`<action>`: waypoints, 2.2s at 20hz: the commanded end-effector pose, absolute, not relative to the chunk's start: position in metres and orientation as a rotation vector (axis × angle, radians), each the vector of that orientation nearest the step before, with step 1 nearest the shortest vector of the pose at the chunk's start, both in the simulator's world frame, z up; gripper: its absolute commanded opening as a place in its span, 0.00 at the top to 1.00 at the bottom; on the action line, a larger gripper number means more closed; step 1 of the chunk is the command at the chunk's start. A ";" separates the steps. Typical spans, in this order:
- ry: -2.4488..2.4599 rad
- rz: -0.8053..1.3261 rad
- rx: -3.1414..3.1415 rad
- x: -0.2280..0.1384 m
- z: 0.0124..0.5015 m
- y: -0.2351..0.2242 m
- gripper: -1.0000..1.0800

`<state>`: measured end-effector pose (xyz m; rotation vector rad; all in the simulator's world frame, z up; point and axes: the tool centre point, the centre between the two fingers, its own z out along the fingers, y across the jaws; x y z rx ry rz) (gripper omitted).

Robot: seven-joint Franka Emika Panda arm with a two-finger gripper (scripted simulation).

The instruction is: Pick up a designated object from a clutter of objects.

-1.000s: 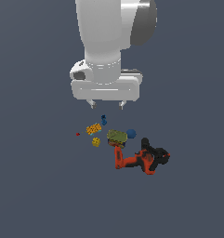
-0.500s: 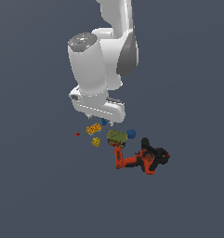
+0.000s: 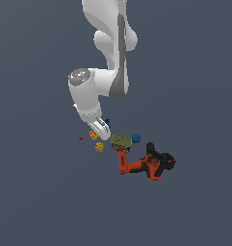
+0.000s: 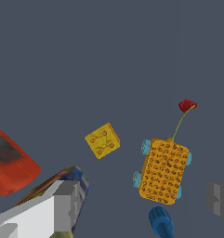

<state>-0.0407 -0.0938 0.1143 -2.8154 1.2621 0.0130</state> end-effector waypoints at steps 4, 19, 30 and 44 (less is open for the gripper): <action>1.498 0.008 -2.733 -0.062 0.083 -0.115 0.04; 1.632 0.002 -2.683 -0.077 0.060 -0.129 0.04; 1.641 0.001 -2.678 -0.078 0.019 -0.129 0.04; 1.641 0.001 -2.678 -0.078 0.015 -0.130 1.00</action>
